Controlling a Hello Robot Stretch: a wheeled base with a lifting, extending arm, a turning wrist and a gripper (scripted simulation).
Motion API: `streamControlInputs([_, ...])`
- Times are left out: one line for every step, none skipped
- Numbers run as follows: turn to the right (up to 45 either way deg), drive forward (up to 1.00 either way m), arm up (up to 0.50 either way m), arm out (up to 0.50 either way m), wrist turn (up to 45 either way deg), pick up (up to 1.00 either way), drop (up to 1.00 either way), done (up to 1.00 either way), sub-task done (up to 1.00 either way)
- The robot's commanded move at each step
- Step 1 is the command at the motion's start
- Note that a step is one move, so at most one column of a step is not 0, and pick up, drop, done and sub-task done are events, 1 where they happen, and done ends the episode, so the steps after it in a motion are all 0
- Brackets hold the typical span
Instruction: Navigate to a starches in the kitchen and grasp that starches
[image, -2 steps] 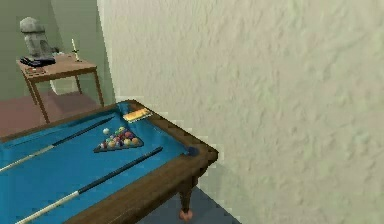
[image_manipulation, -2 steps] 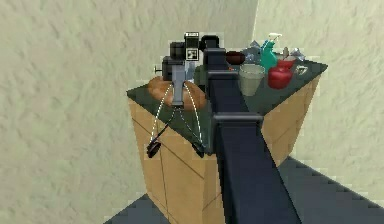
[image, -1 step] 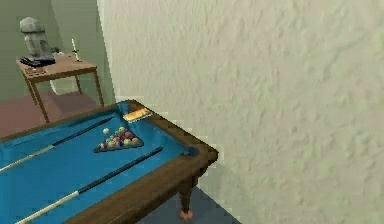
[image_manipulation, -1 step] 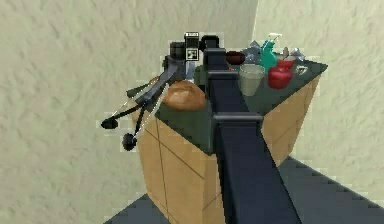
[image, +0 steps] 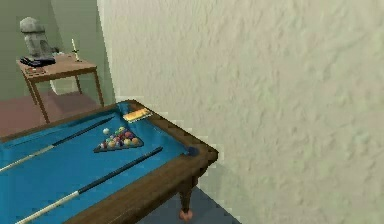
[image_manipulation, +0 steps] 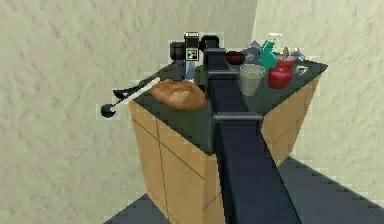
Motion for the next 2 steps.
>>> streamControlInputs([0.0, 0.00, 0.00, 0.00, 45.0, 0.00, 0.00, 0.00, 0.00])
streamControlInputs([0.0, 0.00, 0.00, 0.00, 42.0, 0.00, 0.00, 0.00, 0.00])
